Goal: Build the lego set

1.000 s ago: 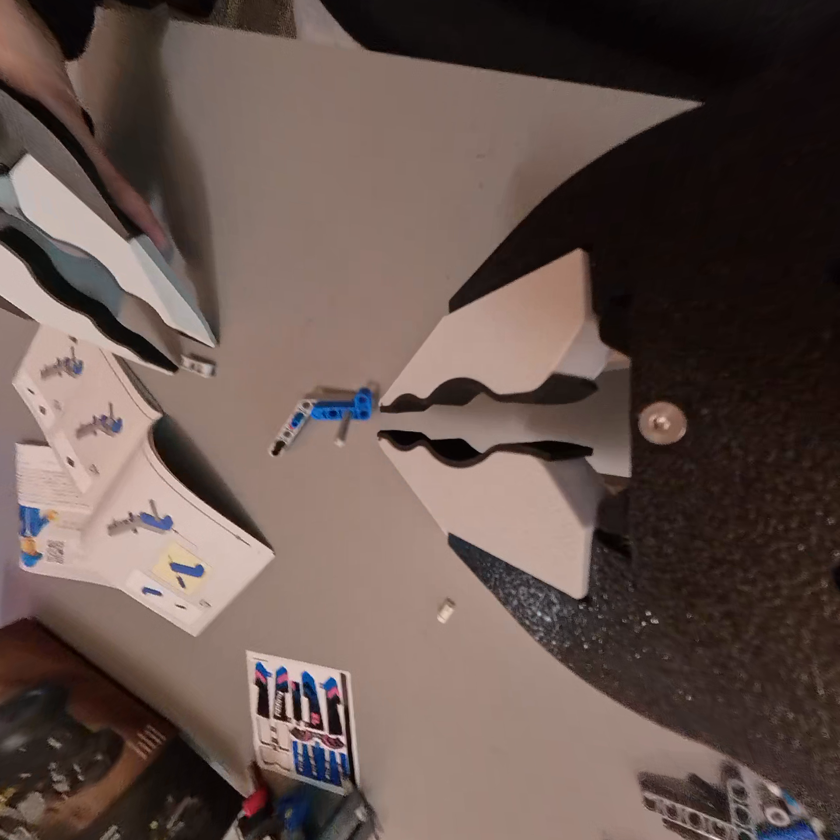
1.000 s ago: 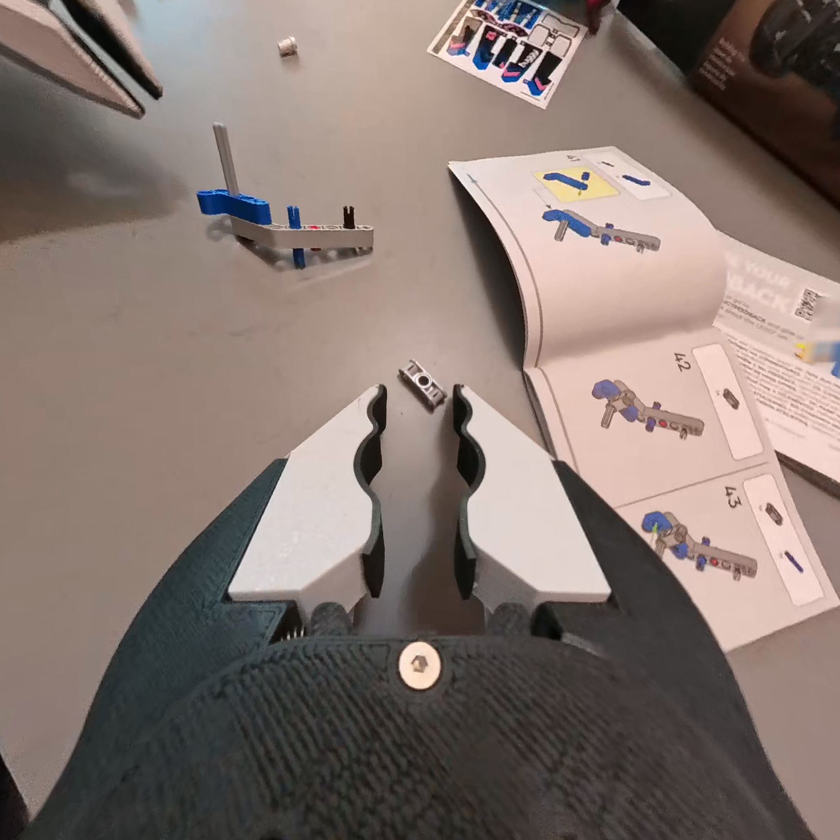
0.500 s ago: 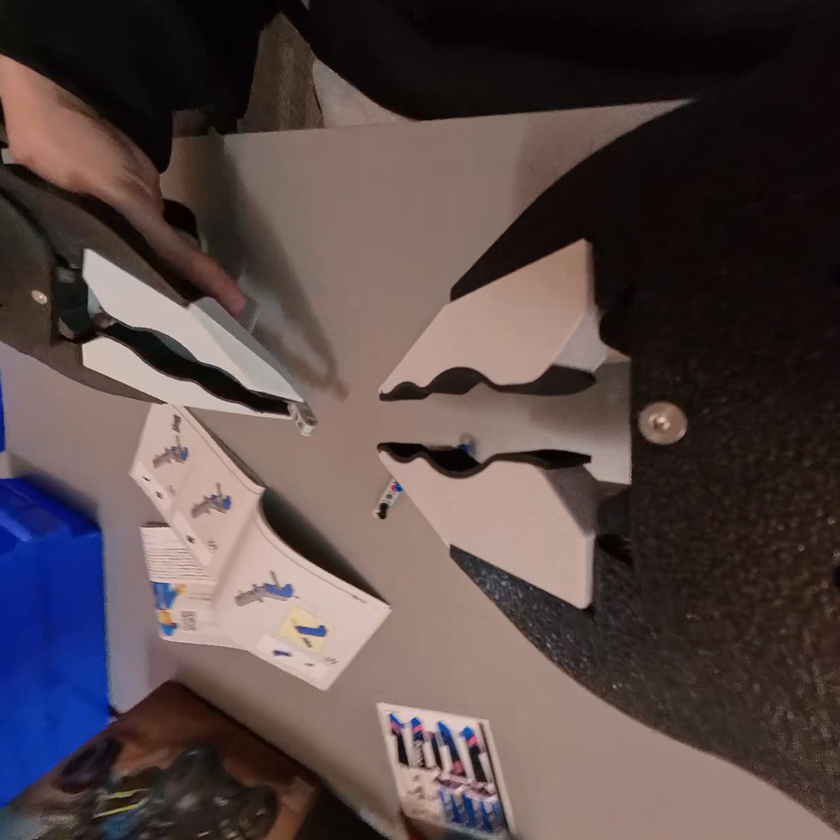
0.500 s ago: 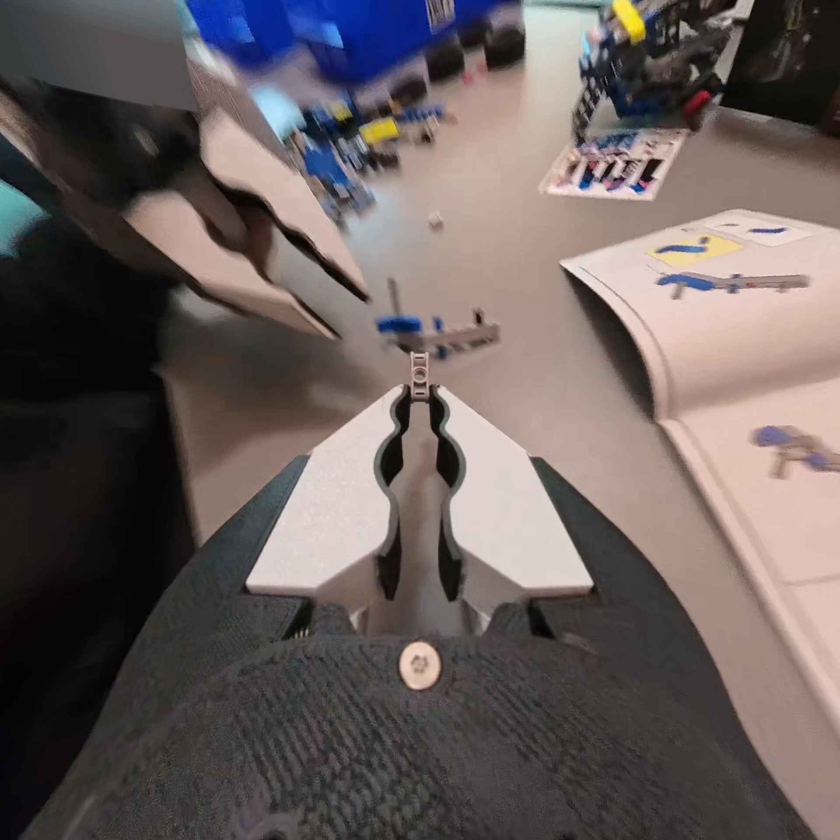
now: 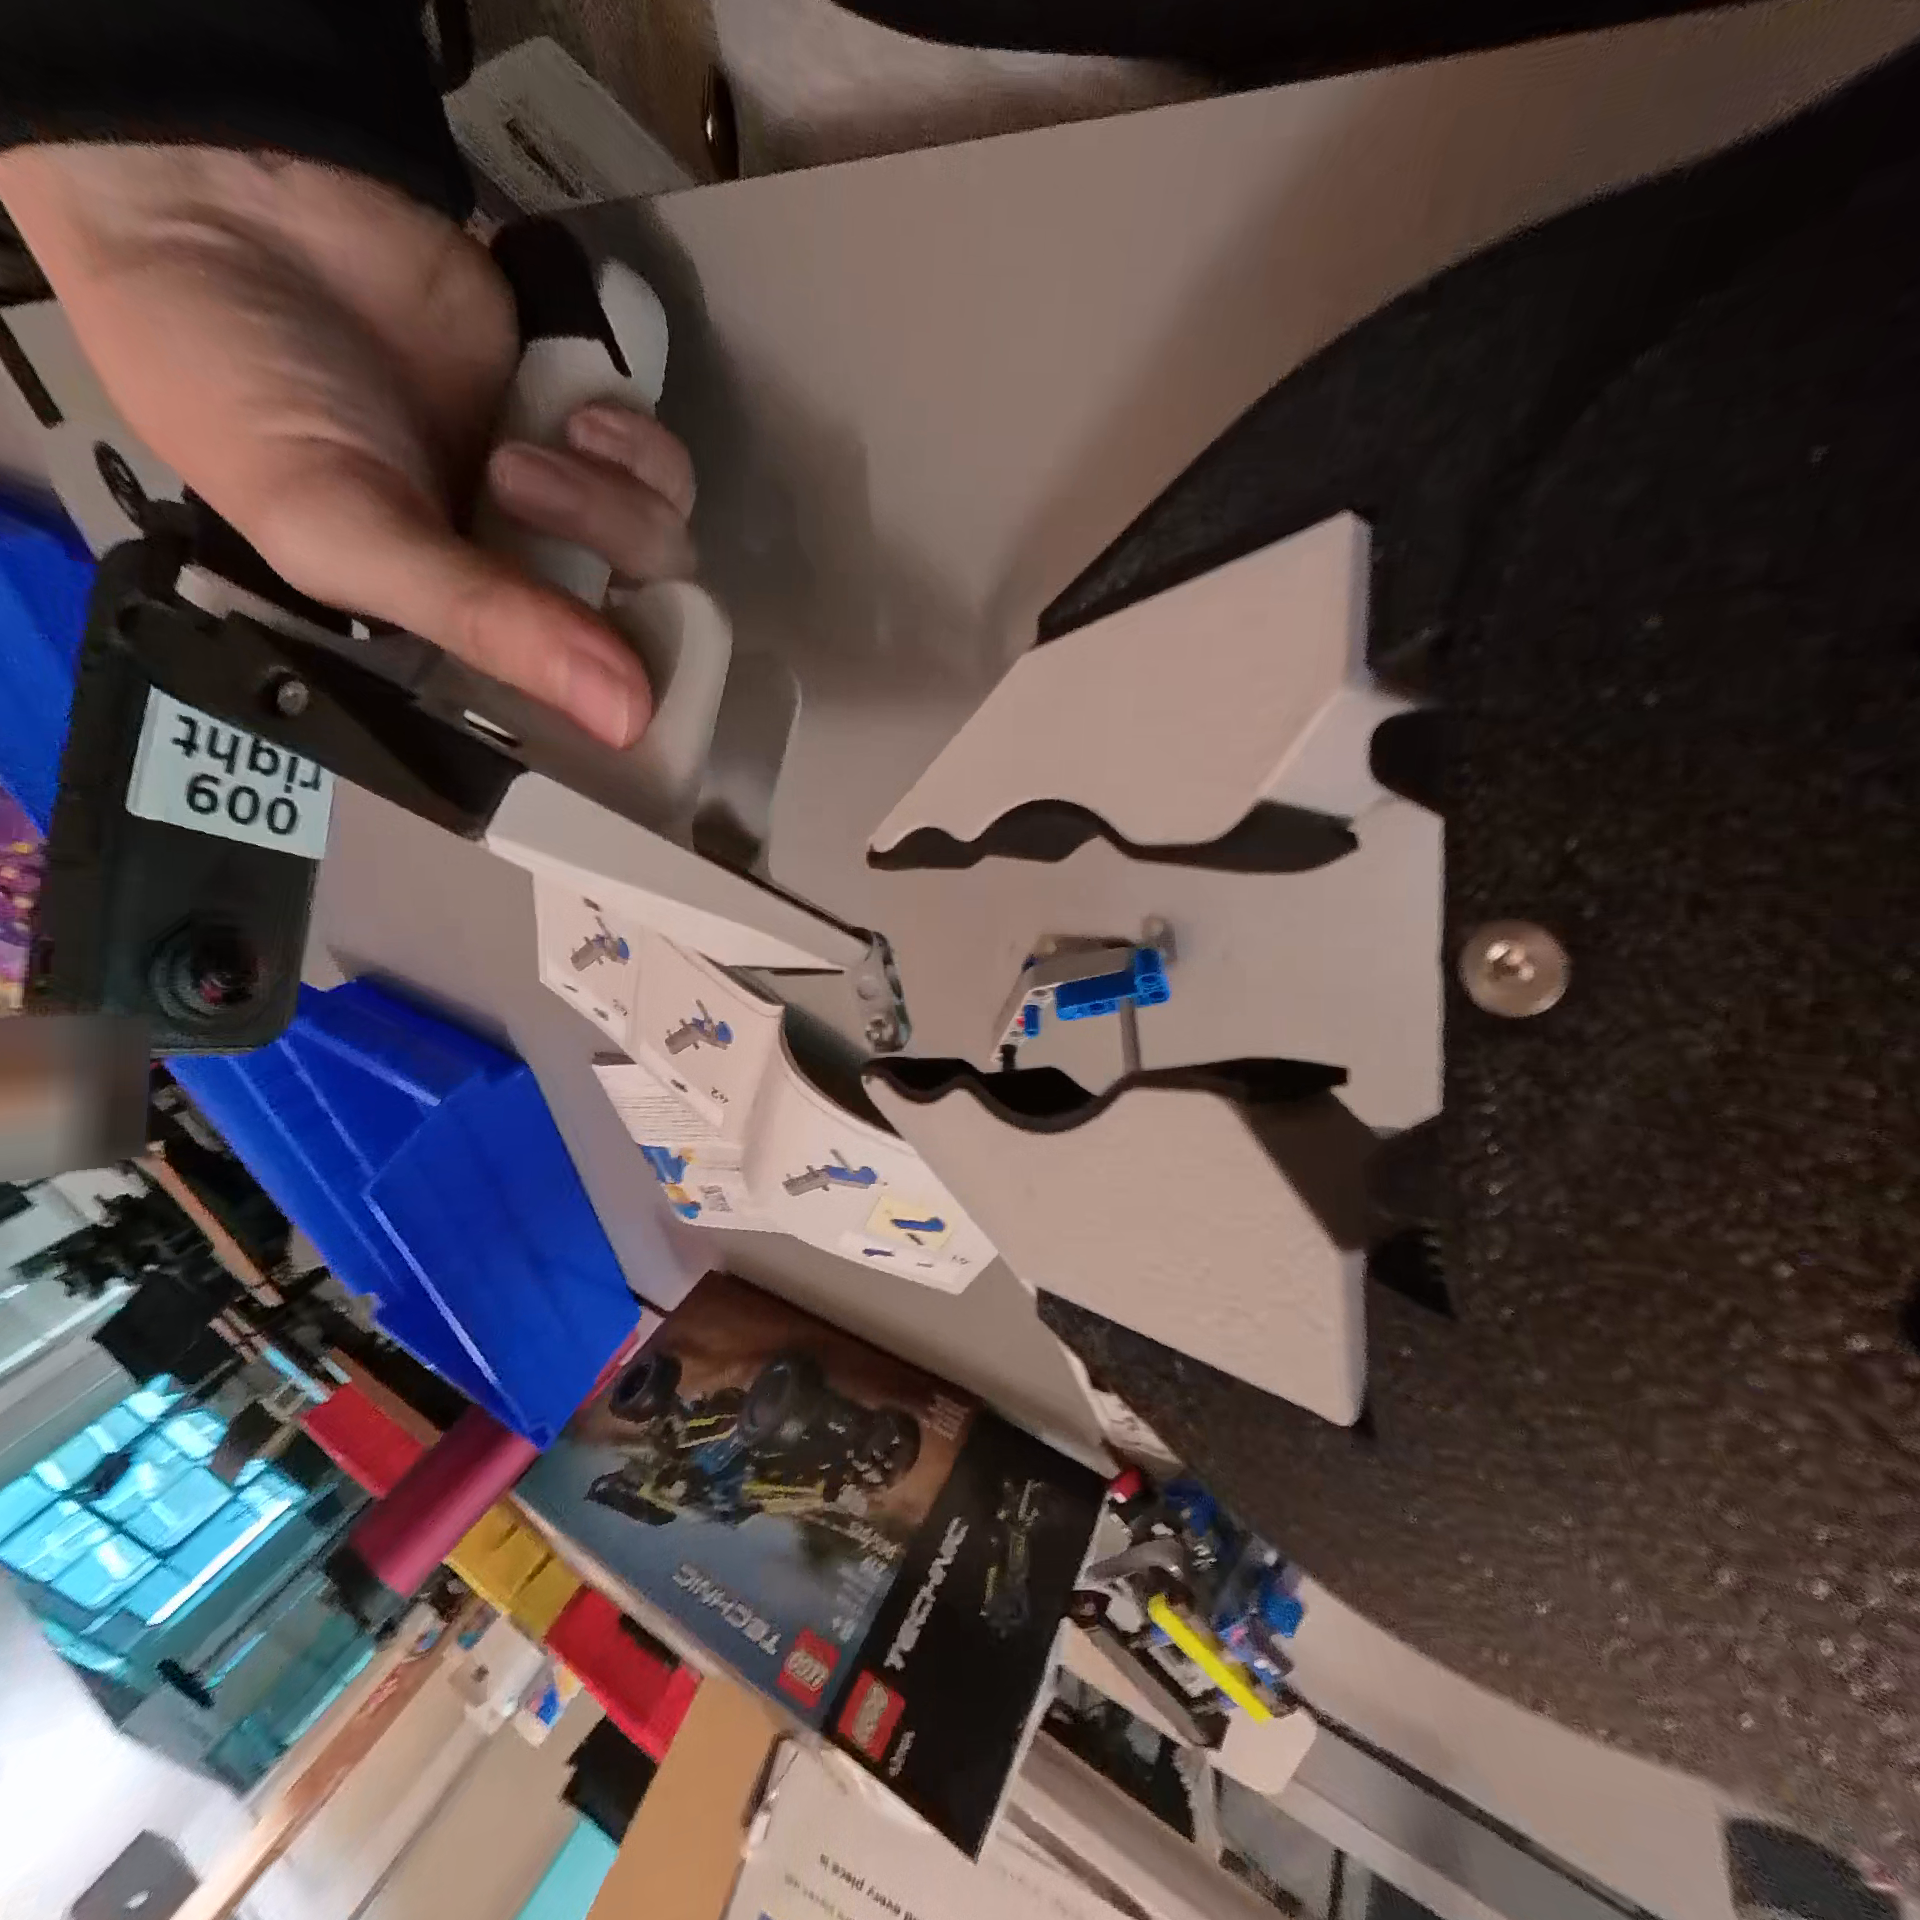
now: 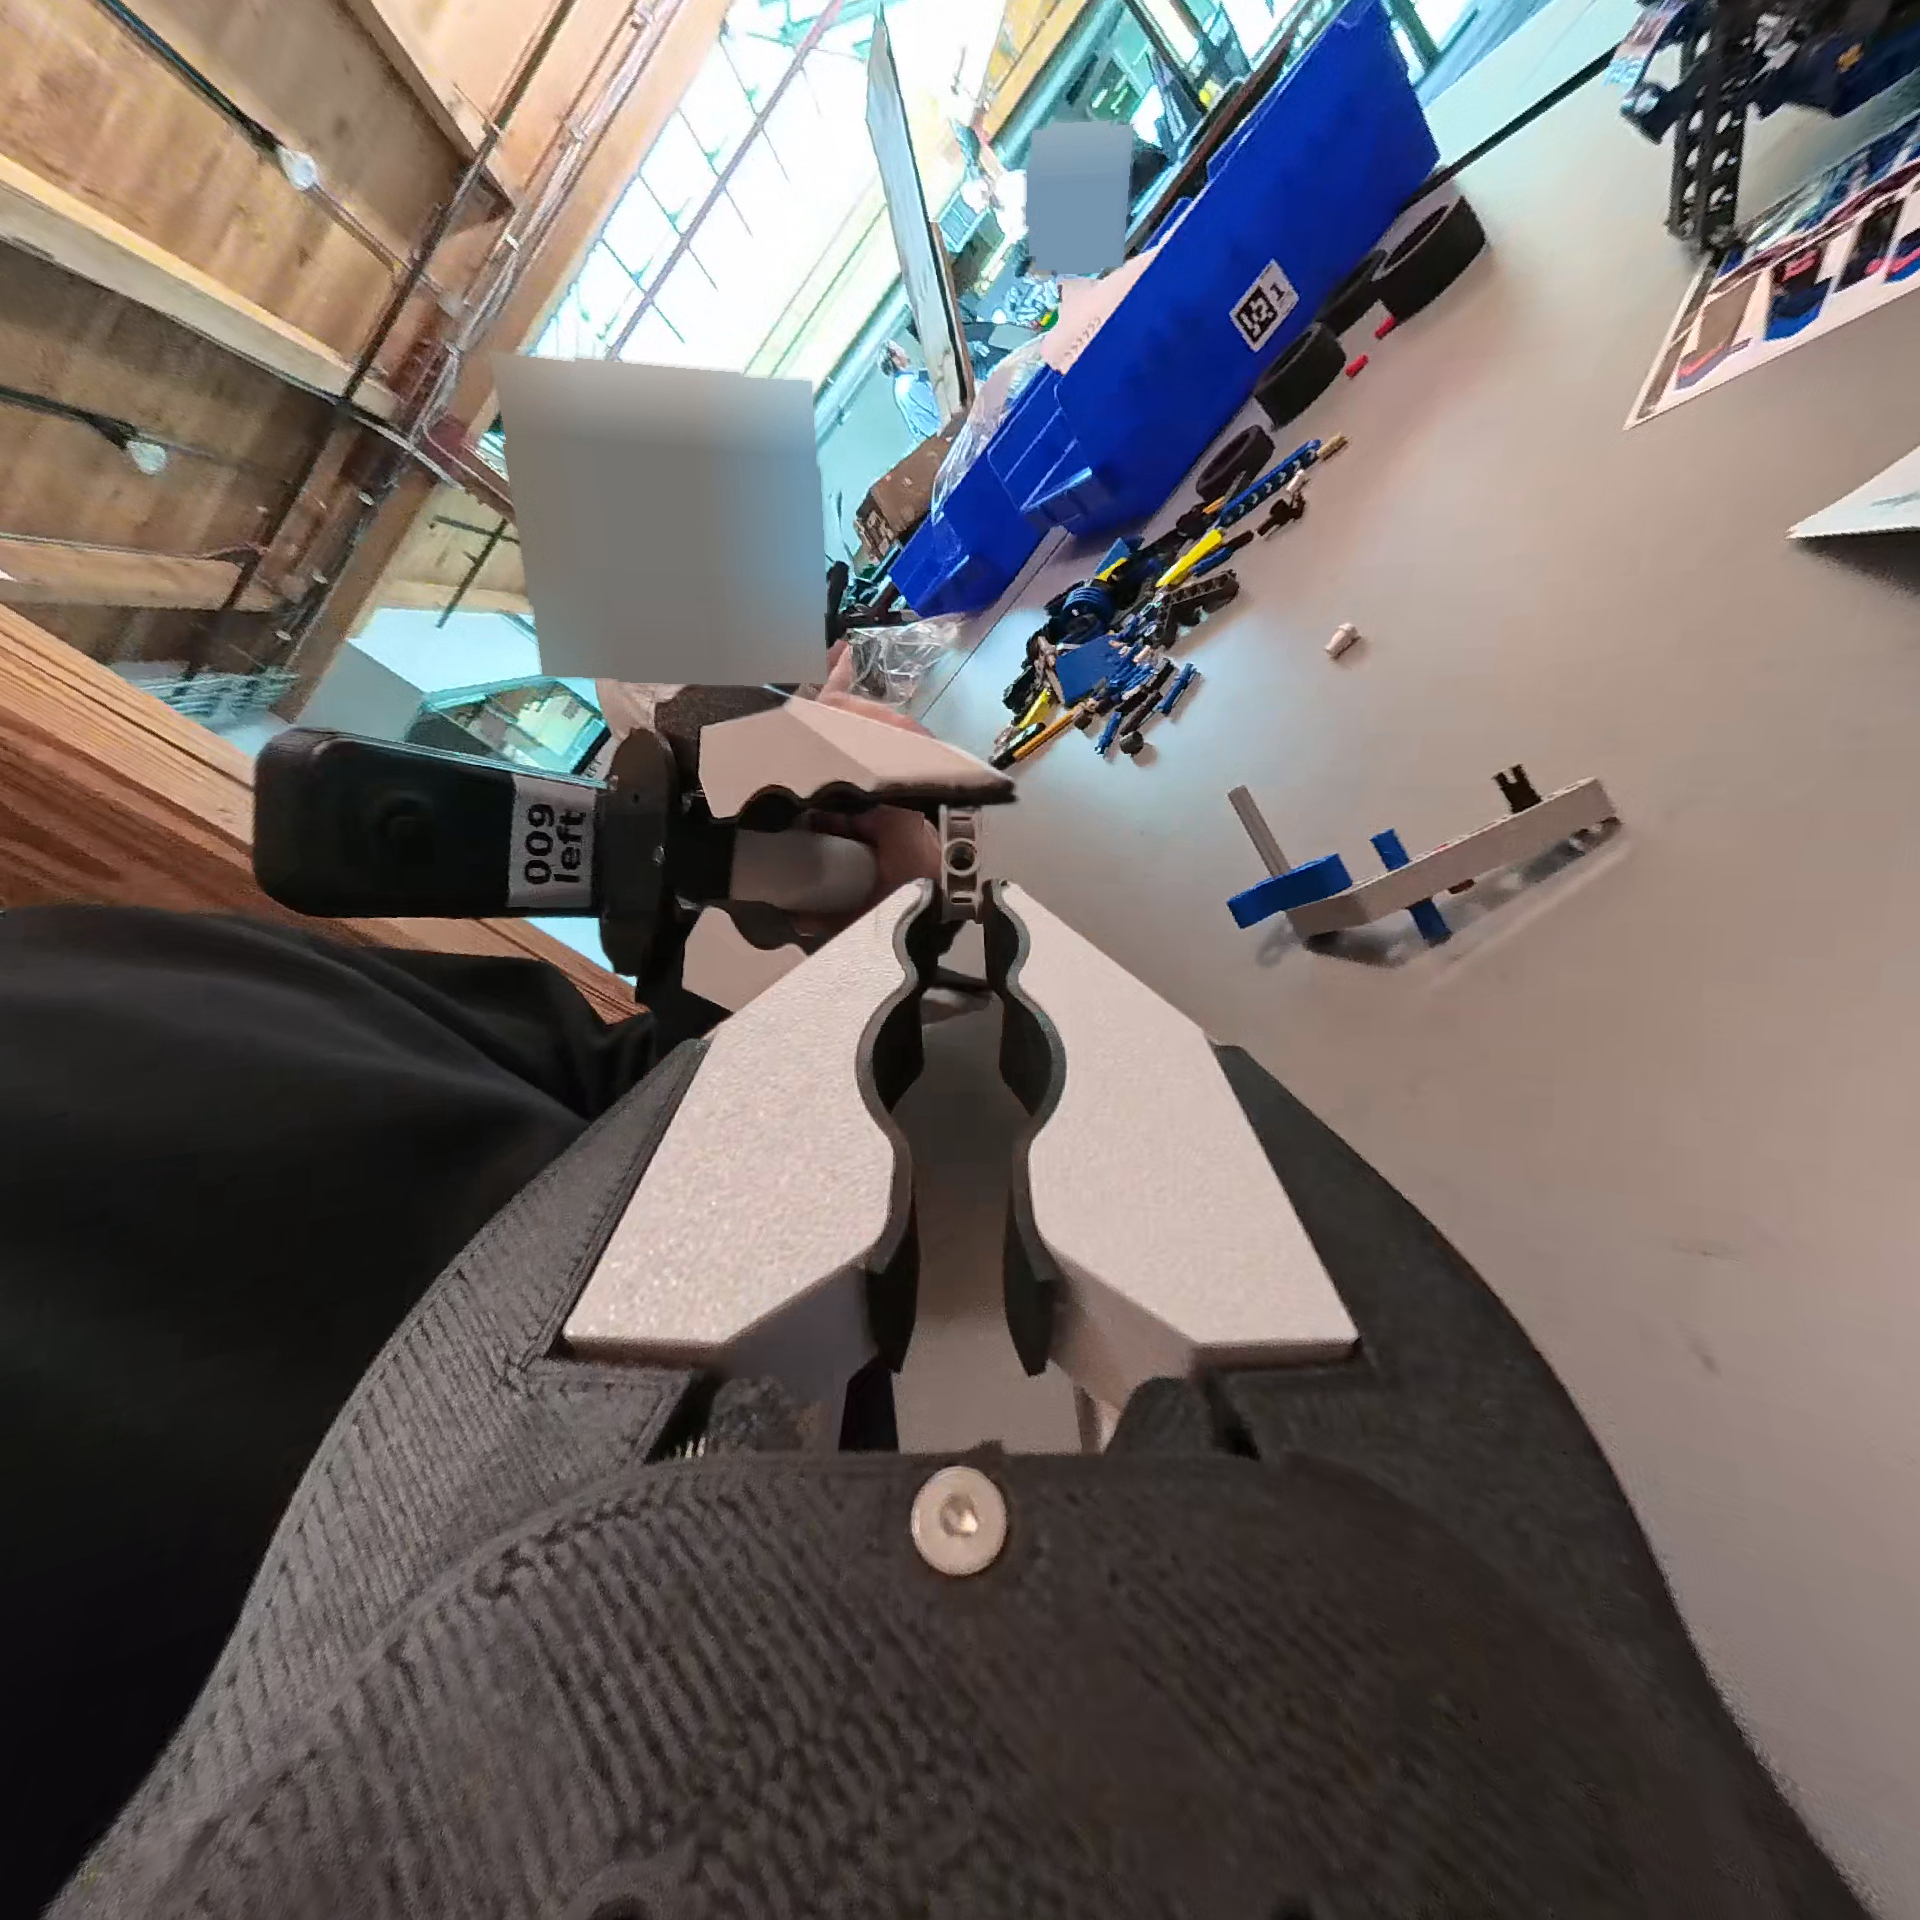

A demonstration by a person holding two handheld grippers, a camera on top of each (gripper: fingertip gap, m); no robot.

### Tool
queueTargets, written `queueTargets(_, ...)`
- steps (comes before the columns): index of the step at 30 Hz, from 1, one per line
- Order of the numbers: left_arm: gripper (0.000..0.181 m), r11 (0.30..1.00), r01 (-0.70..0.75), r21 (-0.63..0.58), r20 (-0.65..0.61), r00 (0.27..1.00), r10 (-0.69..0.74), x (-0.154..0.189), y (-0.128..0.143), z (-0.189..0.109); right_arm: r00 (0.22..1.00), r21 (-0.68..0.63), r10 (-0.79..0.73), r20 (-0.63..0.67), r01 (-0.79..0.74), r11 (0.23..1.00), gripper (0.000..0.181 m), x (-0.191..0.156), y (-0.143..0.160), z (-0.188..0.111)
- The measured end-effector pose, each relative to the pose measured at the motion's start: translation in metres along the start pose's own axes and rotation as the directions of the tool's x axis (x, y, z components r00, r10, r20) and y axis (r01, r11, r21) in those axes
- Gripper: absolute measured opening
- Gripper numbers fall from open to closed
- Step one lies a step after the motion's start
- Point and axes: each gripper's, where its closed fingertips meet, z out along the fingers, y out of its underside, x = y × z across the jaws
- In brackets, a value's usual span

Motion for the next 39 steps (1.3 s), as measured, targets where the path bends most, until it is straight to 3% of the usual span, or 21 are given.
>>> queueTargets(2, 0.032, 1.000, 0.021, -0.017, 0.009, 1.000, -0.021, -0.001, 0.004, 0.000, 1.000, 0.002, 0.015, 0.004, -0.015, 1.000, 0.006, 0.001, 0.001, 0.003)
queueTargets(4, 0.020, 0.999, 0.034, -0.007, 0.042, 0.999, -0.033, -0.007, 0.003, -0.003, 1.000, 0.012, 0.021, 0.014, -0.021, 1.000, 0.006, -0.001, 0.001, 0.005)
queueTargets(8, 0.020, 0.999, 0.052, -0.012, 0.039, 0.998, -0.051, -0.009, 0.007, -0.003, 1.000, 0.012, 0.012, -0.012, -0.012, 1.000, 0.006, 0.003, 0.002, 0.006)
queueTargets(11, 0.020, 1.000, 0.000, -0.008, -0.005, 1.000, 0.000, -0.004, 0.006, -0.003, 0.994, -0.042, -0.085, -0.067, 0.082, 0.996, 0.015, 0.006, 0.006, 0.003)
queueTargets(17, 0.020, 0.991, -0.135, -0.022, -0.062, 0.989, 0.133, 0.000, 0.009, 0.000, 0.974, -0.123, -0.203, -0.099, 0.191, 0.974, 0.006, 0.007, 0.011, 0.002)
queueTargets(25, 0.029, 0.993, -0.109, 0.039, -0.006, 0.994, 0.110, -0.012, 0.006, 0.000, 0.995, 0.097, 0.096, 0.033, -0.099, 0.990, 0.006, 0.004, -0.007, 0.002)
queueTargets(28, 0.033, 0.998, -0.034, 0.049, -0.009, 0.999, 0.034, -0.013, 0.003, -0.004, 0.996, 0.163, 0.076, -0.046, -0.067, 0.984, 0.006, 0.016, -0.014, -0.002)
queueTargets(31, 0.028, 0.977, 0.199, 0.074, -0.066, 0.979, -0.194, -0.015, 0.000, -0.010, 0.982, 0.141, -0.039, -0.187, 0.066, 0.988, 0.006, 0.025, -0.015, -0.004)
queueTargets(33, 0.029, 0.946, 0.311, 0.094, -0.107, 0.948, -0.301, -0.015, -0.001, -0.012, 0.979, 0.127, -0.060, -0.194, 0.086, 0.988, 0.006, 0.021, -0.014, -0.001)
queueTargets(39, 0.033, 0.996, 0.066, 0.054, 0.016, 0.998, -0.067, -0.012, 0.006, -0.008, 0.997, 0.157, 0.066, -0.044, -0.059, 0.986, 0.006, 0.007, -0.010, 0.008)
